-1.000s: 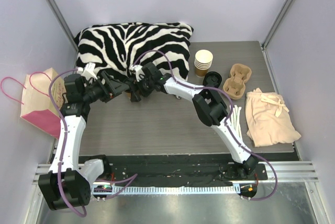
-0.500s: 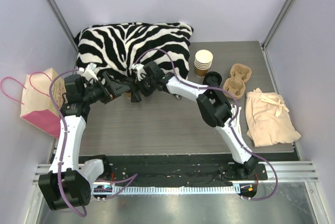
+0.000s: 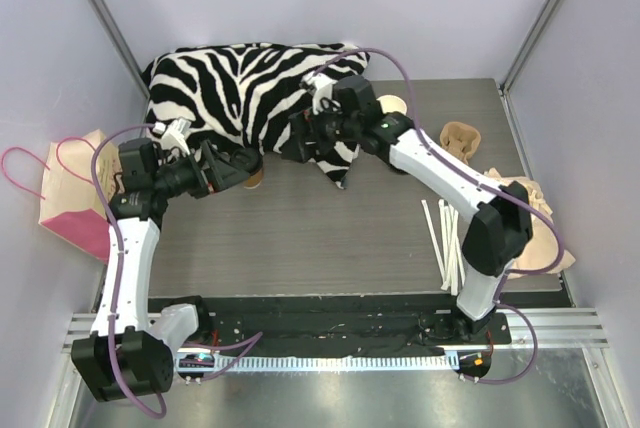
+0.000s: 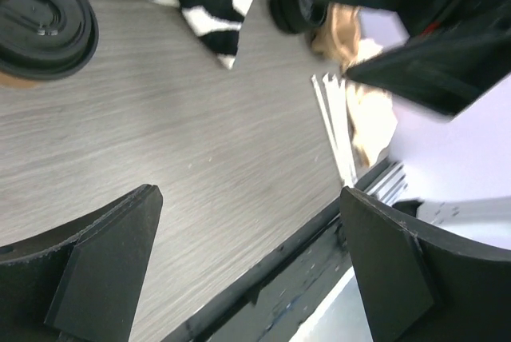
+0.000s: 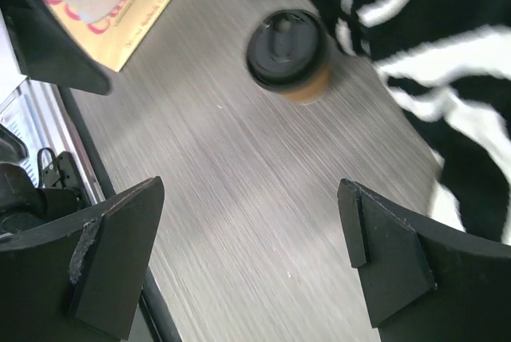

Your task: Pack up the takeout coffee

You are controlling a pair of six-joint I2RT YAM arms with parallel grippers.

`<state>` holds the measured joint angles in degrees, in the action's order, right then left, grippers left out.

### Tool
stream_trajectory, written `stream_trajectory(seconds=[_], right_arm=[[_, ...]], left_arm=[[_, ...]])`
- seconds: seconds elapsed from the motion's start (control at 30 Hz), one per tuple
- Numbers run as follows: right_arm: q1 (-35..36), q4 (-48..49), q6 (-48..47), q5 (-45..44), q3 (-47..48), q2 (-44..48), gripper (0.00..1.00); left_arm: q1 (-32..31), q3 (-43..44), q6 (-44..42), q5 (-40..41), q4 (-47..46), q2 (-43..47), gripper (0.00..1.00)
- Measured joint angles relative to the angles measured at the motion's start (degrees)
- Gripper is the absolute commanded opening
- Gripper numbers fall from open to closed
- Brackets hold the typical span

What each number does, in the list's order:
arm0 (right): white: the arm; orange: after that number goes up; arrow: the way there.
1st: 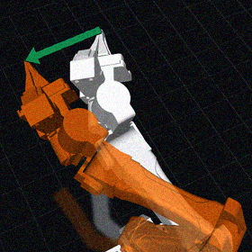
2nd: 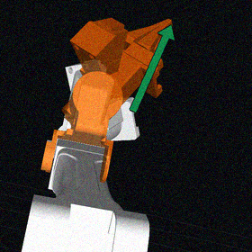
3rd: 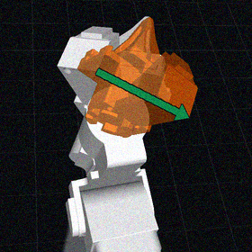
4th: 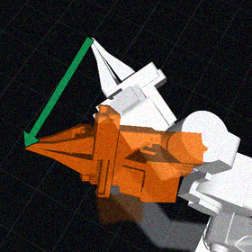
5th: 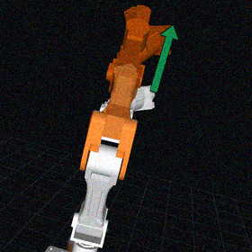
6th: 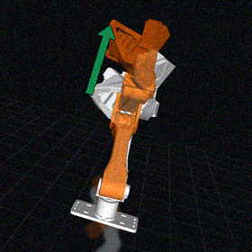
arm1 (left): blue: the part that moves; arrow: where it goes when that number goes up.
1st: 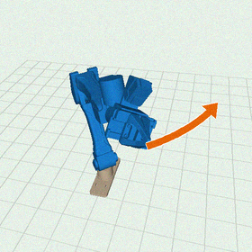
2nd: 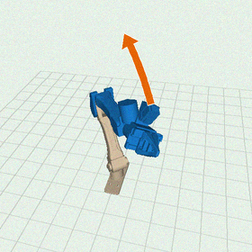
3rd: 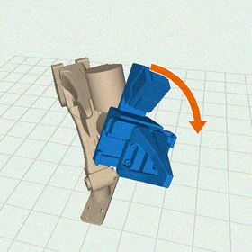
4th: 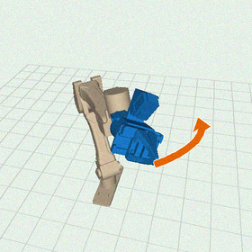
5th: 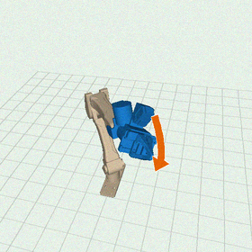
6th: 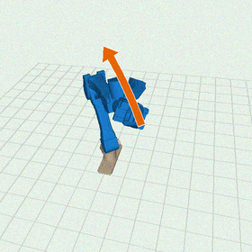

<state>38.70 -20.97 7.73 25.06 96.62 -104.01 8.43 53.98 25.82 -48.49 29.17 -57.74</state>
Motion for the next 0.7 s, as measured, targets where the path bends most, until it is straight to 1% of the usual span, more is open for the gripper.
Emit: stream_trajectory(seconds=[0.1,0.2,0.27,0.3,0.37,0.47,0.57,0.7], right_arm=[[-2.91,-0.52,1.29,-0.09,-4.24,3.8,1.0],[-5.7,-1.66,1.73,-1.01,-9.18,5.86,1.0],[-7.32,-2.73,2.01,-1.57,-12.04,6.43,1.0],[-7.89,-3.26,2.25,-1.73,-13.11,6.75,1.0],[-8.57,-4.44,2.62,-1.75,-14.62,7.69,1.0],[-9.64,-6.56,2.43,-1.79,-15.06,9.99,1.0],[-11.76,-9.86,0.07,-1.53,-15.08,14.69,1.0],[-18.86,-15.19,-4.33,-1.07,-15.5,22.27,1.0]], left_arm=[[0.0,0.24,-3.91,-0.17,3.41,0.15,1.0],[-0.15,1.05,-8.96,0.37,9.6,-0.09,1.0],[-0.59,3.37,-12.37,1.14,14.05,-1.16,1.0],[-1.07,5.86,-14.34,1.99,16.76,-2.36,1.0],[-1.6,9.6,-16.5,3.04,19.02,-4.02,1.0],[-2.23,13.35,-19.1,4.76,20.92,-5.22,1.0],[-3.37,15.02,-21.79,7.32,23.28,-5.77,1.0],[-5.6,15.32,-25.11,10.49,26.29,-6.29,1.0]])
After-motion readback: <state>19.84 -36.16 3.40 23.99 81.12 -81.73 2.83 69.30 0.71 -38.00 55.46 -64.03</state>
